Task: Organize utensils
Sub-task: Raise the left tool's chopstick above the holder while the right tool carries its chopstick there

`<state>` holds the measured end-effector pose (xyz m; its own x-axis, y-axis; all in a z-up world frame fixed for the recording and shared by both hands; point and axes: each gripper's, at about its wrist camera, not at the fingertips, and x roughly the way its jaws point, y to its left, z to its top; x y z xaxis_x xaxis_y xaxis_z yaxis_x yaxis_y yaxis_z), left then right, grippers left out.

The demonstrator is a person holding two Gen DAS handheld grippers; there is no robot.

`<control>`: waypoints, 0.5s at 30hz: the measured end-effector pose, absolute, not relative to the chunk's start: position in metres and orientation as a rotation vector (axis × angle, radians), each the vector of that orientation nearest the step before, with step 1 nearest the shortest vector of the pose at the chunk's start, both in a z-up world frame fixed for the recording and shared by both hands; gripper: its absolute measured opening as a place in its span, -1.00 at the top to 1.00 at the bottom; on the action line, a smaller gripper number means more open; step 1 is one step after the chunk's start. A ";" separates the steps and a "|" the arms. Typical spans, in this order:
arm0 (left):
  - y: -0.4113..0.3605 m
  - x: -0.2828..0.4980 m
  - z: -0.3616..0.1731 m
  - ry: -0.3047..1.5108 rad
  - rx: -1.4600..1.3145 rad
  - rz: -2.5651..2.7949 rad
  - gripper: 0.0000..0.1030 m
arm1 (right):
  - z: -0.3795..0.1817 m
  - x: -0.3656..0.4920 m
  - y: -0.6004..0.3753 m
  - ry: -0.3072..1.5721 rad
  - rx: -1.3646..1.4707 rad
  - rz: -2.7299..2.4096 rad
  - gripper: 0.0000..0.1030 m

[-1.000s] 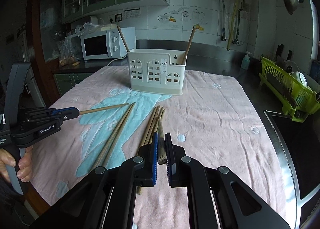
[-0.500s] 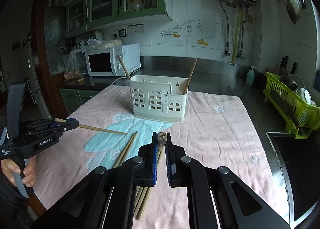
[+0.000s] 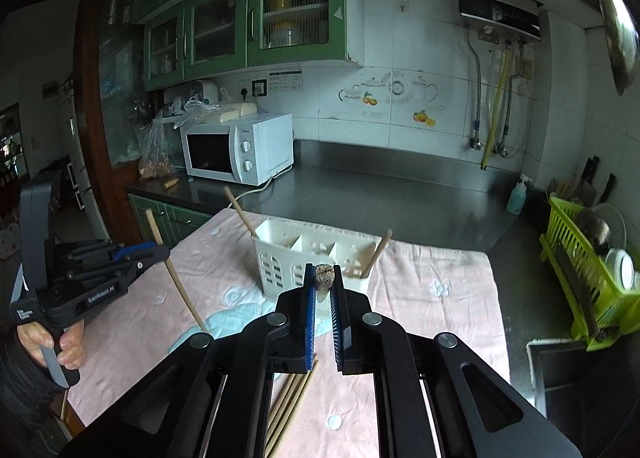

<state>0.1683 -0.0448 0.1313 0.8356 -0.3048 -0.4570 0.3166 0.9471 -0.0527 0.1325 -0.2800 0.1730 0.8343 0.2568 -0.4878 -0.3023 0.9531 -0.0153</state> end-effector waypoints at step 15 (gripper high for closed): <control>-0.077 0.251 0.212 0.261 0.005 -0.260 0.90 | 0.193 0.212 -0.289 0.561 -0.146 0.264 0.86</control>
<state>0.2509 -0.0775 0.2119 0.9329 -0.2536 -0.2558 0.2549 0.9665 -0.0285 0.2121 -0.2885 0.1931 0.8144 0.2067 -0.5423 -0.2858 0.9561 -0.0647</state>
